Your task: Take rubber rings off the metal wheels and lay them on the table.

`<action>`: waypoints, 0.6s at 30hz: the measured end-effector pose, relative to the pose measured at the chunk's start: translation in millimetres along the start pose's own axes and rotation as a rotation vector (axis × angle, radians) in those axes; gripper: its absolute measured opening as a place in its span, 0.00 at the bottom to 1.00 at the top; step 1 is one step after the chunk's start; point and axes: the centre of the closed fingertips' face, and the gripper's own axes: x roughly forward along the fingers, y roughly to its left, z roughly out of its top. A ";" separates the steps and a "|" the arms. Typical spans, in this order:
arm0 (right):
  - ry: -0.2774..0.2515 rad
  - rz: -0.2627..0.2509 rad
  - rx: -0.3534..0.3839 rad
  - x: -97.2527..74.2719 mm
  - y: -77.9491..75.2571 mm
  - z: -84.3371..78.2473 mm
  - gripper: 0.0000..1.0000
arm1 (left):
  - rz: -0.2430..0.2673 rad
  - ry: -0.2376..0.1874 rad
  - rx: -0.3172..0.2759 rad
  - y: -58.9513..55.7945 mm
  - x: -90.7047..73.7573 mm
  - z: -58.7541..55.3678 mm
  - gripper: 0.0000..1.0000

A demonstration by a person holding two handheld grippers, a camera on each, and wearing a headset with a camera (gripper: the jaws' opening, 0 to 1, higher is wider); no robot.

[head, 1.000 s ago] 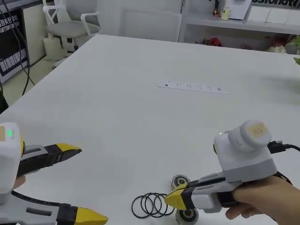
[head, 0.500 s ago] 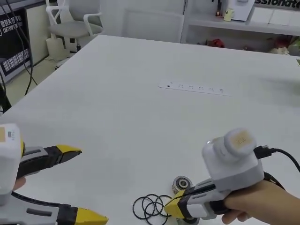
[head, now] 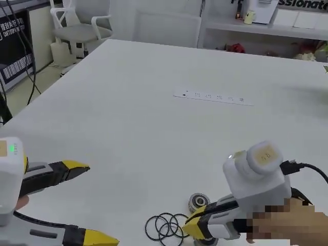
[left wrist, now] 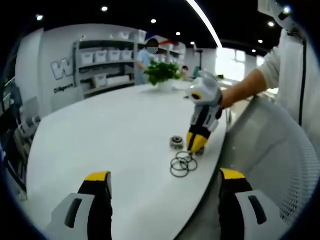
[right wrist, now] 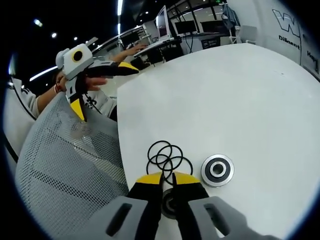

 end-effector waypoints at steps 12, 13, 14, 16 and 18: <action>-0.091 -0.024 -0.024 -35.2 -2.9 17.5 0.10 | -0.005 0.003 0.007 -1.1 1.0 0.5 0.89; -0.103 -0.030 -0.020 -39.5 -4.0 18.9 0.10 | -0.005 0.004 0.006 -1.1 1.1 0.2 0.90; -0.106 -0.031 -0.019 -40.8 -4.2 19.3 0.11 | -0.005 0.004 0.006 -1.1 1.1 0.2 0.90; -0.128 -0.039 -0.018 -48.6 -4.7 21.6 0.13 | -0.006 0.005 0.005 -1.4 1.3 0.2 0.90; -0.144 -0.042 -0.014 -53.5 -5.6 23.2 0.16 | -0.007 0.005 0.004 -1.5 1.5 0.3 0.90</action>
